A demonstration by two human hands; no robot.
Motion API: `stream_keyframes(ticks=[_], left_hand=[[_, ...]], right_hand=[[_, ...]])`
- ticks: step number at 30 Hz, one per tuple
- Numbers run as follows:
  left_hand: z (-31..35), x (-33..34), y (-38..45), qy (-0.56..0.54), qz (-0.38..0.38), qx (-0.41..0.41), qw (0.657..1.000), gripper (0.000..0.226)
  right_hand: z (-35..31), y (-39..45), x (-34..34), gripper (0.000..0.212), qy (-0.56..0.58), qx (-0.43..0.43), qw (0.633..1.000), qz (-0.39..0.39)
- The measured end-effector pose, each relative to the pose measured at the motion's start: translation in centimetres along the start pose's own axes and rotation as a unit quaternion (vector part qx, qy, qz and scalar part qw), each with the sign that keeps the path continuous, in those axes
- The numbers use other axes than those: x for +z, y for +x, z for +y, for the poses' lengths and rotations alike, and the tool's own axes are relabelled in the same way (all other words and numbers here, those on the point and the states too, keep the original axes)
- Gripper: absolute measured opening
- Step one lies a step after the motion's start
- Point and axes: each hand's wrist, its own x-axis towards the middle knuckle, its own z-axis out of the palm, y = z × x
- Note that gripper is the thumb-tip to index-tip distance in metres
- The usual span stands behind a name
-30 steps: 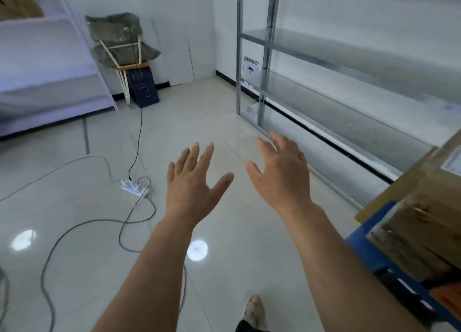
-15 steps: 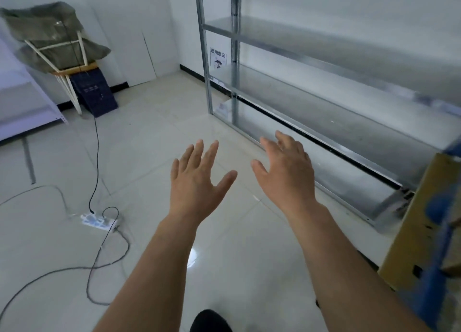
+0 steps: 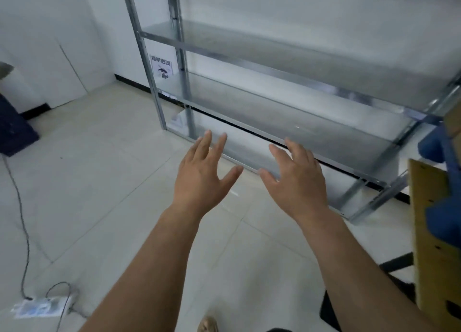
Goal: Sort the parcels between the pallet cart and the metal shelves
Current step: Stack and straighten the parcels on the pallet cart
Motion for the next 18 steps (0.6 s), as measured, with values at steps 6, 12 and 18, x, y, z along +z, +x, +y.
stream_keyframes(ticks=[6,12,18], left_hand=[[1.1,4.1,7.2,-0.019,-0.029,0.079,0.996,0.078],[6.1,10.6,14.5,-0.052,-0.075,0.184,0.979,0.076],[13.6,15.6,22.3,-0.07,-0.127,0.283,0.948,0.075]], right_hand=[[2.7,3.3,0.2,0.057,-0.03,0.092,0.995,0.01],[8.8,6.8,-0.1,0.058,-0.053,0.186,0.981,0.027],[16.7,11.4,-1.0,0.06,-0.055,0.269,0.959,0.064]])
